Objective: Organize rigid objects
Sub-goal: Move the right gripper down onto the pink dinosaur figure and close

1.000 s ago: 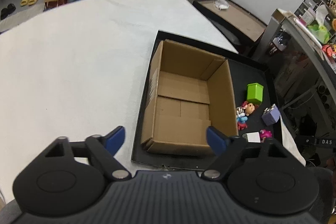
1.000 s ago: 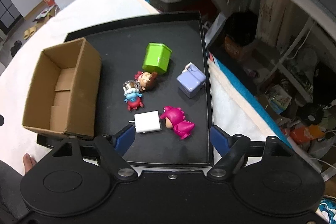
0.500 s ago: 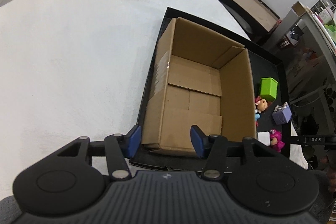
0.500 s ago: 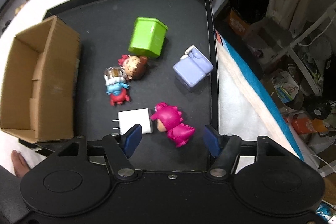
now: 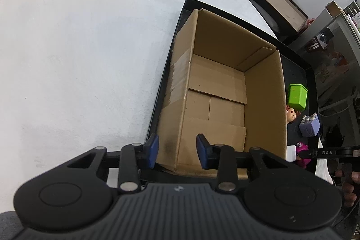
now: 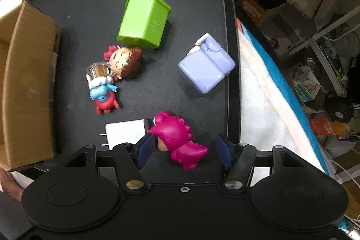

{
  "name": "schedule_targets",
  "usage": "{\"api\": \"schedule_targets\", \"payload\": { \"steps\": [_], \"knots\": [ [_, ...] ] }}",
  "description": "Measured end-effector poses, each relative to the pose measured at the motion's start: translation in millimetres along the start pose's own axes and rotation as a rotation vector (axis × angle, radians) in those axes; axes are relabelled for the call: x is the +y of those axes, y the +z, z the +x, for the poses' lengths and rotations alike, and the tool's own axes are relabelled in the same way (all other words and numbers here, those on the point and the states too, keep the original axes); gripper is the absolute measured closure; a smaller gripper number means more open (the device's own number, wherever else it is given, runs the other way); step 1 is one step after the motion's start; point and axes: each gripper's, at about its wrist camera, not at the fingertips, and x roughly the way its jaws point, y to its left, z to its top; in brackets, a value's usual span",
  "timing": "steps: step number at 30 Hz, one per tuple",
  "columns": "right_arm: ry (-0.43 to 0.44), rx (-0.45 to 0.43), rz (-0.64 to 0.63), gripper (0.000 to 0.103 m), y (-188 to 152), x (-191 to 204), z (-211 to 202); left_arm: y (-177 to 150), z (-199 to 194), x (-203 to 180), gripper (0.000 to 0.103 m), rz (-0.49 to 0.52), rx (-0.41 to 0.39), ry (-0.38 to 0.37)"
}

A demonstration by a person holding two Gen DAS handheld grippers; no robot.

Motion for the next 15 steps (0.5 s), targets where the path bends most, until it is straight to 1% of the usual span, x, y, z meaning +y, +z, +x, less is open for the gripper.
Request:
{"api": "schedule_targets", "payload": {
  "steps": [5, 6, 8, 10, 11, 13, 15],
  "knots": [
    [-0.063, 0.006, -0.024, 0.045, 2, 9, 13, -4, 8, -1, 0.071, 0.021, -0.009, 0.019],
    [-0.077, 0.004, -0.037, 0.048, 1, 11, 16, -5, 9, -2, 0.072, 0.027, -0.011, 0.013],
    [-0.095, -0.001, -0.052, 0.049, 0, 15, 16, -7, 9, -4, 0.075, 0.048, -0.022, 0.024],
    [-0.088, -0.028, -0.068, 0.049, -2, 20, 10, -10, 8, -5, 0.077, 0.061, -0.034, 0.026],
    [-0.088, -0.039, -0.072, 0.049, -2, 21, 6, -10, 8, -4, 0.079, 0.058, -0.035, 0.024],
    [-0.090, -0.056, -0.073, 0.049, -2, 22, -2, -10, 7, -1, 0.082, 0.041, -0.036, 0.022],
    [-0.086, -0.072, -0.075, 0.049, -2, 23, -10, -9, 5, 3, 0.082, 0.023, -0.039, 0.011]
  ]
}}
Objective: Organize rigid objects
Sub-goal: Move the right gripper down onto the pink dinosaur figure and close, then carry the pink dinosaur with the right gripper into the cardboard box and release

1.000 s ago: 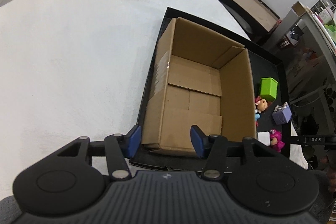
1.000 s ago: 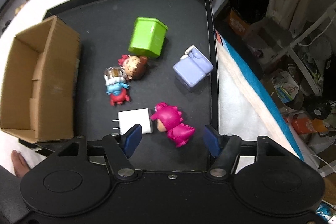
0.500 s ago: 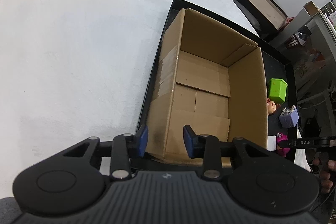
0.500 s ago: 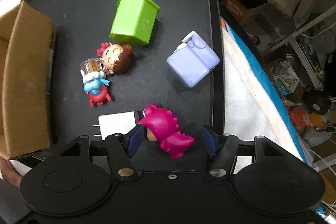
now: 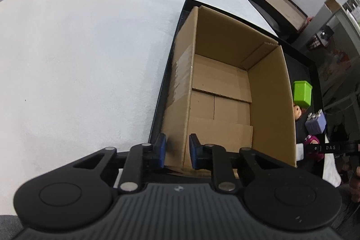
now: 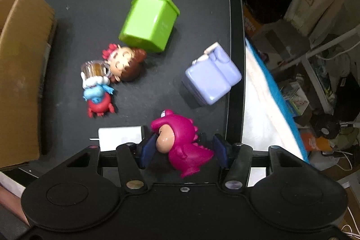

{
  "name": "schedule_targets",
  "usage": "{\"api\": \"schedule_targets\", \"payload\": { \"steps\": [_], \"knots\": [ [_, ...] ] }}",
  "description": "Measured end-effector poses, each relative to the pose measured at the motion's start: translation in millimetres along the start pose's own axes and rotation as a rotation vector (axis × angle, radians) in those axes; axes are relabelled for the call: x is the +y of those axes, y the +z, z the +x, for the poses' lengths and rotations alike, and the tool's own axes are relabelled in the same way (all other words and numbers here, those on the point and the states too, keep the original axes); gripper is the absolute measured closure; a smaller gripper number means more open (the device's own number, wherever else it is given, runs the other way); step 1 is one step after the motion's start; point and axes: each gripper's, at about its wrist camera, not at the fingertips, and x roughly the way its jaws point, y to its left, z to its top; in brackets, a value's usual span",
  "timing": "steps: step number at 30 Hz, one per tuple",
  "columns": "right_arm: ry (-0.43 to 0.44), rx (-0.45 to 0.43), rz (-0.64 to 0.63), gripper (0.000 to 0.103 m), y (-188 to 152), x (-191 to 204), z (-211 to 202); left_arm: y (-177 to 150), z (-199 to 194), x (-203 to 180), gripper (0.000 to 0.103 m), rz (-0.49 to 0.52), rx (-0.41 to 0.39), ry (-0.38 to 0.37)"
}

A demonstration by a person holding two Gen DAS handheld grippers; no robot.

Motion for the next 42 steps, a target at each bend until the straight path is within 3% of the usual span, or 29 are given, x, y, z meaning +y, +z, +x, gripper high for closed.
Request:
{"api": "schedule_targets", "payload": {
  "steps": [8, 18, 42],
  "knots": [
    [0.018, -0.088, -0.015, 0.049, 9, 10, -36, -4, -7, 4, 0.082, -0.007, -0.022, -0.030],
    [0.076, -0.190, -0.050, 0.049, 23, 34, -76, -2, -8, 19, 0.082, -0.096, -0.018, -0.098],
    [0.159, -0.284, -0.205, 0.049, 56, 131, -115, -4, -7, 30, 0.084, -0.113, -0.047, -0.142]
  ]
}}
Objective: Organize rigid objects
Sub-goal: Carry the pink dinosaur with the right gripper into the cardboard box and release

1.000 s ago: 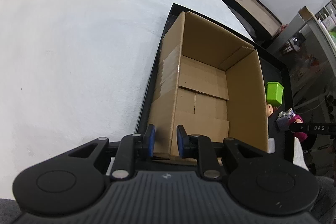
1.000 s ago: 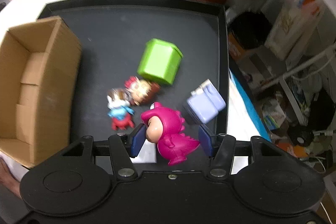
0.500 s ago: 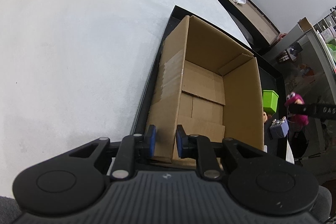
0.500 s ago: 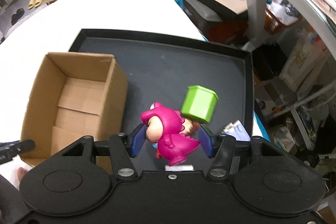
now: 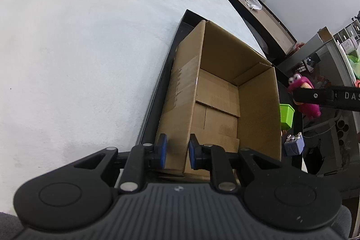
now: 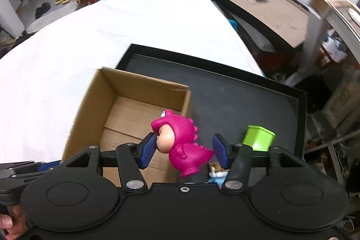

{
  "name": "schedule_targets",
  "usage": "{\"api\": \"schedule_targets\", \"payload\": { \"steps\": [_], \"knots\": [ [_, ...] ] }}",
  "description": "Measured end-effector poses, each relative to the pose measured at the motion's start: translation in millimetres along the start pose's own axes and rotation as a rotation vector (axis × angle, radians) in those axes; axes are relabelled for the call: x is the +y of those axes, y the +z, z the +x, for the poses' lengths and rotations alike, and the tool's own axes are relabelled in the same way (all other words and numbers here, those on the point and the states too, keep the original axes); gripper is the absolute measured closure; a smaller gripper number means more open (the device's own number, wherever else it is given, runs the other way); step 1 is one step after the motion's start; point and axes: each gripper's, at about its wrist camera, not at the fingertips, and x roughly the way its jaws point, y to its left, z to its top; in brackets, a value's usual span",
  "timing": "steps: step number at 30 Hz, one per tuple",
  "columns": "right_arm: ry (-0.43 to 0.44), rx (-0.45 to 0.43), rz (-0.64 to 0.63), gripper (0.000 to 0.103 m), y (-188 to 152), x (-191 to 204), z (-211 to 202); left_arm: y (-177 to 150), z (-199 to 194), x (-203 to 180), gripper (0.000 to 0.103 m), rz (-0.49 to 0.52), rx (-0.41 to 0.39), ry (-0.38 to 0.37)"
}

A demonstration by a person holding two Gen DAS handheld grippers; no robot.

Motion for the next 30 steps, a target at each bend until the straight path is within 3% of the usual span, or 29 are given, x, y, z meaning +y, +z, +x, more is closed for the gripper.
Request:
{"api": "schedule_targets", "payload": {
  "steps": [12, 19, 20, 23, 30],
  "knots": [
    [0.081, 0.036, -0.034, 0.049, 24, 48, 16, 3, 0, 7, 0.084, -0.011, 0.010, -0.034],
    [0.068, 0.021, -0.071, 0.049, 37, 68, 23, 3, 1, 8, 0.084, -0.010, 0.010, -0.042],
    [0.071, 0.018, -0.068, 0.047, 38, 69, 23, 3, 1, 9, 0.084, -0.012, 0.010, -0.044],
    [0.074, -0.012, -0.054, 0.028, 39, 66, 21, 4, 2, 10, 0.084, -0.015, 0.012, -0.047],
    [0.050, -0.001, -0.010, 0.027, 29, 44, 14, 3, 1, 9, 0.084, -0.011, 0.011, -0.046]
  ]
}}
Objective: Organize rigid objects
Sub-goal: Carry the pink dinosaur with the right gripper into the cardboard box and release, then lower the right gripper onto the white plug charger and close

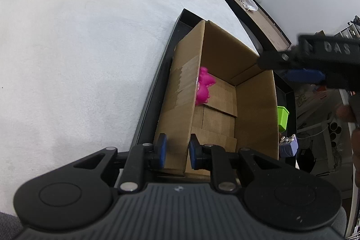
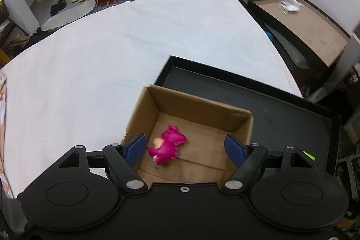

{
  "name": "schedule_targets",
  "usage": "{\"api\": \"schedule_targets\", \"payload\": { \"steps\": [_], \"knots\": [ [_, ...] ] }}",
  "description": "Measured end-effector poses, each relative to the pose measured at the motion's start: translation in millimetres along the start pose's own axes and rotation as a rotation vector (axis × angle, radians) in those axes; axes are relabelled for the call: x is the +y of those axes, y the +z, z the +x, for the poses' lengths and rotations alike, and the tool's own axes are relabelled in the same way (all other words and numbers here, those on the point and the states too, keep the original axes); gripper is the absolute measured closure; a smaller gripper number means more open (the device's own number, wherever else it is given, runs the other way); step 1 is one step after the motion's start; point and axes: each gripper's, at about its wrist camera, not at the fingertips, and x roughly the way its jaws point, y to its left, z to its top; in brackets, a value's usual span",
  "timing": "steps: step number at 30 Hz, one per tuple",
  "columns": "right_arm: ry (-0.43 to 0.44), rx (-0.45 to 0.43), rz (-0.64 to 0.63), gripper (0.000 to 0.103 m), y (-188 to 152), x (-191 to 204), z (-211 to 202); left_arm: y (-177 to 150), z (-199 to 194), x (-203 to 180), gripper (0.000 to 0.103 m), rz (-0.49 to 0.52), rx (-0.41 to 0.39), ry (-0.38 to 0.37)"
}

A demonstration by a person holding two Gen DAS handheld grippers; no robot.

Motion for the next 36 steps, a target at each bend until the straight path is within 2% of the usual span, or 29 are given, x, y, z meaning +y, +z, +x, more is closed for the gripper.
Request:
{"api": "schedule_targets", "payload": {
  "steps": [12, 22, 31, 36],
  "knots": [
    [-0.045, -0.014, 0.145, 0.025, -29, -67, -27, -1, 0, -3, 0.084, 0.007, -0.005, 0.020],
    [-0.068, -0.004, 0.234, 0.025, -58, -115, -29, -3, 2, -12, 0.084, 0.043, -0.002, 0.066],
    [-0.049, 0.011, 0.289, 0.025, -84, -147, -28, -4, 4, -19, 0.084, 0.066, -0.001, 0.104],
    [-0.047, 0.041, 0.335, 0.021, -99, -164, -22, -5, 5, -23, 0.084, 0.073, -0.002, 0.121]
  ]
}}
